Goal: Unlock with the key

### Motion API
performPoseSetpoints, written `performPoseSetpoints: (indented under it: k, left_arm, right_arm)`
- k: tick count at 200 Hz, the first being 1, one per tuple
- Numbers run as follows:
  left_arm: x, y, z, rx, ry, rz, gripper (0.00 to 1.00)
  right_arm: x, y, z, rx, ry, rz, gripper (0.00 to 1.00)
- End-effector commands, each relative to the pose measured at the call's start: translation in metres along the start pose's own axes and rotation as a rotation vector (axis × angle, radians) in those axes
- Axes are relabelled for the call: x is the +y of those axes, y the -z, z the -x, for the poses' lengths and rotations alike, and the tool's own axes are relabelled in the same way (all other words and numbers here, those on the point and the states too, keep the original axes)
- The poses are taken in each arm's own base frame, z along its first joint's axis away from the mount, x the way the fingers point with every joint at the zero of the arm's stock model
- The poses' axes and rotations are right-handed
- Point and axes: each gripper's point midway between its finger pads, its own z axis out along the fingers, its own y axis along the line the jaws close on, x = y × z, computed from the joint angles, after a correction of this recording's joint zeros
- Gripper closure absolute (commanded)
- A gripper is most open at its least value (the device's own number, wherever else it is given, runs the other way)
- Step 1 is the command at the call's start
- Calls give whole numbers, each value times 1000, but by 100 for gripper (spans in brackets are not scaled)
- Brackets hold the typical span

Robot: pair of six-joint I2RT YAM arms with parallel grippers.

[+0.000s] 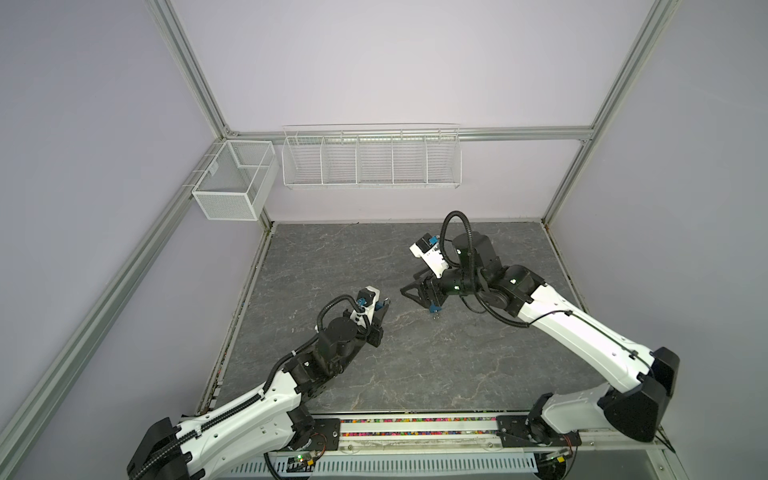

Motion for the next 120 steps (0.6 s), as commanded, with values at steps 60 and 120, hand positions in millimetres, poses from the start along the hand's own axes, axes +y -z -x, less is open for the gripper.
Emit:
performPoseSetpoints:
  k: [60,120]
  left_arm:
    - [1,1,28,-52,48,15,100]
    - [2,-5,29,-39,53,35,100]
  right_arm:
    - [8,-44,-5,16,66,160,48]
    - [5,-59,-12,51,54,151,59]
